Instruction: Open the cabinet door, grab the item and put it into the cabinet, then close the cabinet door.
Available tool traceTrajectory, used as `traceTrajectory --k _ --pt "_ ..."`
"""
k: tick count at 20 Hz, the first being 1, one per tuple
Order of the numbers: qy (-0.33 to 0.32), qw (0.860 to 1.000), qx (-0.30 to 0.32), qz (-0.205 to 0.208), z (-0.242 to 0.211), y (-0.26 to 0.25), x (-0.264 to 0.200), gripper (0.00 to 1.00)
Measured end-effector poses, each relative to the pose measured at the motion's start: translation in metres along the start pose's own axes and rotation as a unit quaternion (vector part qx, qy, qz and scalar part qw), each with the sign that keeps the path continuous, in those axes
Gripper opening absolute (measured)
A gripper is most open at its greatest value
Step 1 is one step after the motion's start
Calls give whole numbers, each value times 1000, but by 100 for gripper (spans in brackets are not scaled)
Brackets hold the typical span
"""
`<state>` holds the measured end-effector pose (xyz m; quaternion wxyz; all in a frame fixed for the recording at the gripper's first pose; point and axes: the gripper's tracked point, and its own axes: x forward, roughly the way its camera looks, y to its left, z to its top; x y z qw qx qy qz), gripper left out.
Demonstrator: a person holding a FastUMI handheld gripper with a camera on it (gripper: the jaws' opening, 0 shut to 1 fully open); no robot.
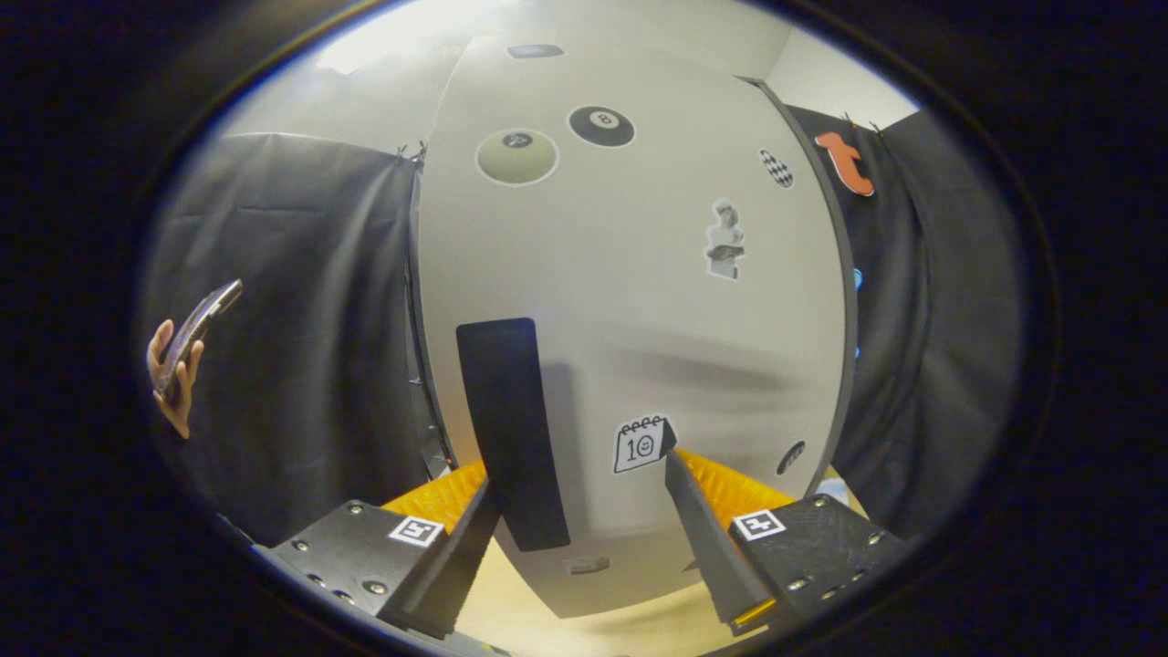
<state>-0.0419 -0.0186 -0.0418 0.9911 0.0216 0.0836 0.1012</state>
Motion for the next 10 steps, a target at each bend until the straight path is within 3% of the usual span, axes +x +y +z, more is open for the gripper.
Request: traceTrajectory --k 10 --pt "-5 999 -23 22 6 10 28 100"
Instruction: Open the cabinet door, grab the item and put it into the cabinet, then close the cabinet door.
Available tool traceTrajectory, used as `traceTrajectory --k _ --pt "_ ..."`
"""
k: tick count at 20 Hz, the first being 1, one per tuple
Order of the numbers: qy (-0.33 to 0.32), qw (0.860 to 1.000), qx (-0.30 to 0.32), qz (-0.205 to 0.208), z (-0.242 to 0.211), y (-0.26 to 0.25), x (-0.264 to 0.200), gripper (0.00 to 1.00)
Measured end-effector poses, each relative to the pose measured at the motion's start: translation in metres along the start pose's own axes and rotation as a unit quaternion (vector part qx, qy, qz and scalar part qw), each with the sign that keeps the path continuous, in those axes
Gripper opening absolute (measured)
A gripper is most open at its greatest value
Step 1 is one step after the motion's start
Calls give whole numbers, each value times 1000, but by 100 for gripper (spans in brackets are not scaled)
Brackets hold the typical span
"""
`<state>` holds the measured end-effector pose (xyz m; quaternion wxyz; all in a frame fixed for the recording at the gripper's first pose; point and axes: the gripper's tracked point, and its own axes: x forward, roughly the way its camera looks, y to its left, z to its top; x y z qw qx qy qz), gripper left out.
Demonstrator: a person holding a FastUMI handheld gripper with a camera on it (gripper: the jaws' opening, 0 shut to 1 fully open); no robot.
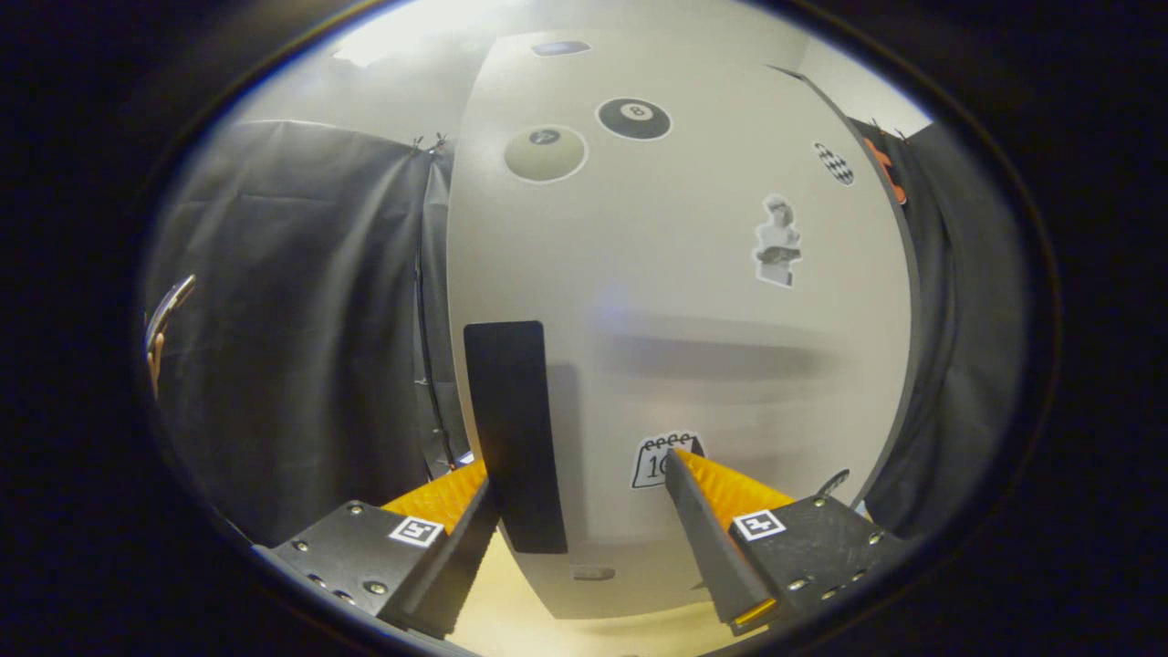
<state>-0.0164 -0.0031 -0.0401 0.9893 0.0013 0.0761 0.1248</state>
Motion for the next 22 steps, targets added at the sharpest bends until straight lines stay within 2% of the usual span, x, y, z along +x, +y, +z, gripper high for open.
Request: traceTrajectory --k 13,22 --pt "-3 999 -3 -33 1 -1 30 99" --pt "-3 1000 -2 -28 2 1 43 100"
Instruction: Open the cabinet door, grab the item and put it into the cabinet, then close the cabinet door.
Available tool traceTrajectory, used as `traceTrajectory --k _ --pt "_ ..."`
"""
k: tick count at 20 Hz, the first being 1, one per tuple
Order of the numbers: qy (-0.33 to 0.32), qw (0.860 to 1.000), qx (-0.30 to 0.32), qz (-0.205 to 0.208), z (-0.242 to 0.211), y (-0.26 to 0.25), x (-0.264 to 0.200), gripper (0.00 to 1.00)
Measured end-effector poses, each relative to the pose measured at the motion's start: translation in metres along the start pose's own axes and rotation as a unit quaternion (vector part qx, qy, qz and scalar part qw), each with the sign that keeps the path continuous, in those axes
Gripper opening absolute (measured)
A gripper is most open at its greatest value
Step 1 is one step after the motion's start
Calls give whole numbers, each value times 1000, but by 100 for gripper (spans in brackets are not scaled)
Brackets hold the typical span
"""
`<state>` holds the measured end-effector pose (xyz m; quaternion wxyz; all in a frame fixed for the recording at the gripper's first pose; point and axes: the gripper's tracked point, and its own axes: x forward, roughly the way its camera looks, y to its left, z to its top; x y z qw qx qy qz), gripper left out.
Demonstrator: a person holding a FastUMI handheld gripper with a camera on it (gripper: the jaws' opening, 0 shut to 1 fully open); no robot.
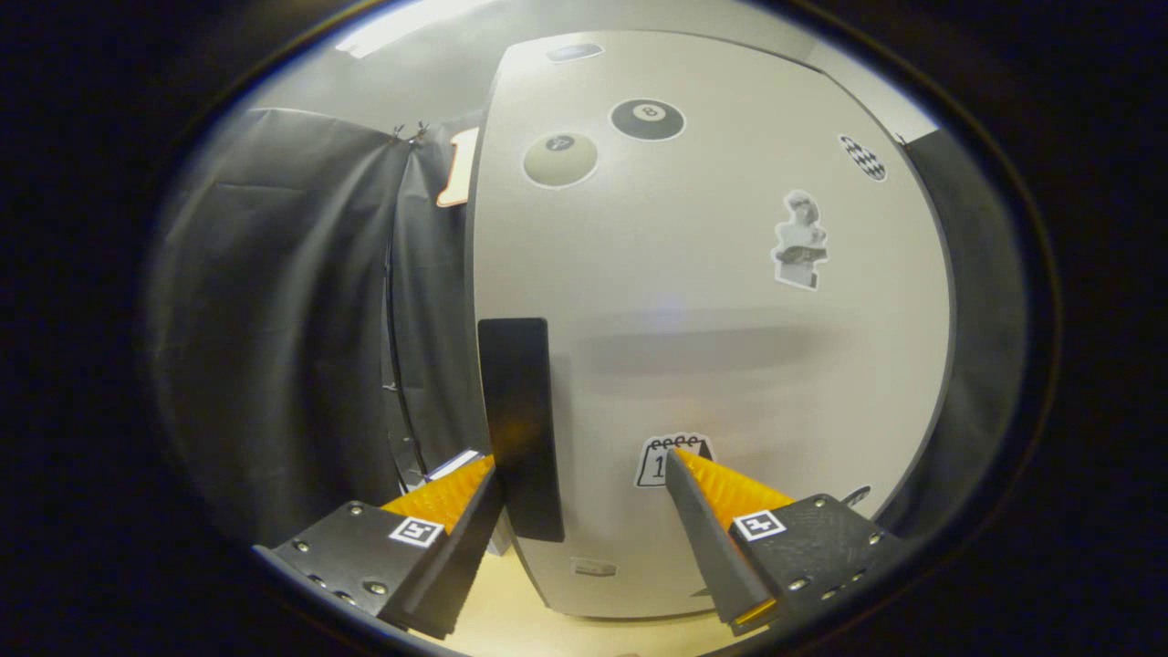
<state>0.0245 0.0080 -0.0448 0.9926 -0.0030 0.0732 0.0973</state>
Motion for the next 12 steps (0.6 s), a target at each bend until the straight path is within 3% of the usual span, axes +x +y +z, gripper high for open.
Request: traceTrajectory --k 12 --pt "4 1000 0 7 0 0 5 99"
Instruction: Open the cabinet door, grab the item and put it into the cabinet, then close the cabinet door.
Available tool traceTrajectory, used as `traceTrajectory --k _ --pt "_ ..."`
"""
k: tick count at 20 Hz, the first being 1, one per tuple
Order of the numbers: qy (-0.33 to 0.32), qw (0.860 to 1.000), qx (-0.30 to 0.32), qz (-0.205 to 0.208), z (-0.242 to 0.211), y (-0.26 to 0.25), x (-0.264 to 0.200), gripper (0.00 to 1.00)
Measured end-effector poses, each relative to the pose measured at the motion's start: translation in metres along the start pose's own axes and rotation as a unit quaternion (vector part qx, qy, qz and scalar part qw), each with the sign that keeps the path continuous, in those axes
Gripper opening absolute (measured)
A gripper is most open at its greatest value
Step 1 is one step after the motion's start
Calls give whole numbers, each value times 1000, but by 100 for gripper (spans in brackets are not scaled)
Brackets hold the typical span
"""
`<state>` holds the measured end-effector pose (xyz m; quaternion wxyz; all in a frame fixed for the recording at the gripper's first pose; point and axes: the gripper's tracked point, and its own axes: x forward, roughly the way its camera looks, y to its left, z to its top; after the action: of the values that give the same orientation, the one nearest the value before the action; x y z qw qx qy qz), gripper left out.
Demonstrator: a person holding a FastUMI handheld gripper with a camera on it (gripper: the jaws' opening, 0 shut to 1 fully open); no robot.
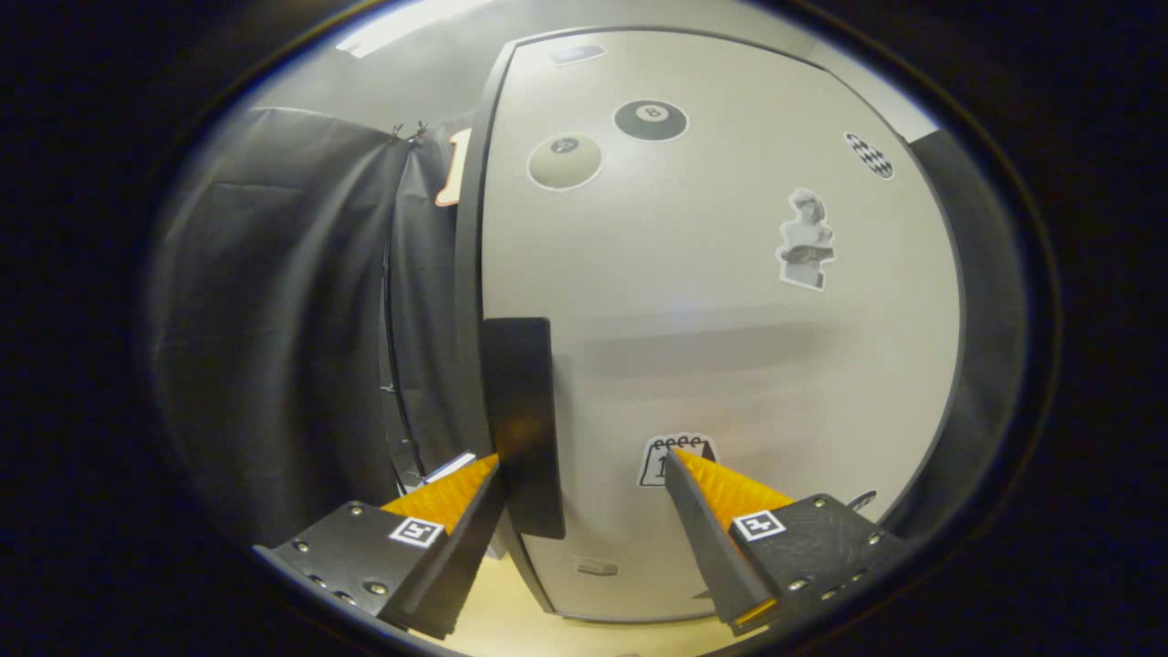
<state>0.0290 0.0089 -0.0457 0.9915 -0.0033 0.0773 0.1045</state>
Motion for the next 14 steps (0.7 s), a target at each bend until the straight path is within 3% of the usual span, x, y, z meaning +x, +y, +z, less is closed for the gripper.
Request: traceTrajectory --k 7,14 --pt "-34 999 -3 10 21 -17 -35 99" --pt "-52 998 -38 -13 27 -101 -80 98"
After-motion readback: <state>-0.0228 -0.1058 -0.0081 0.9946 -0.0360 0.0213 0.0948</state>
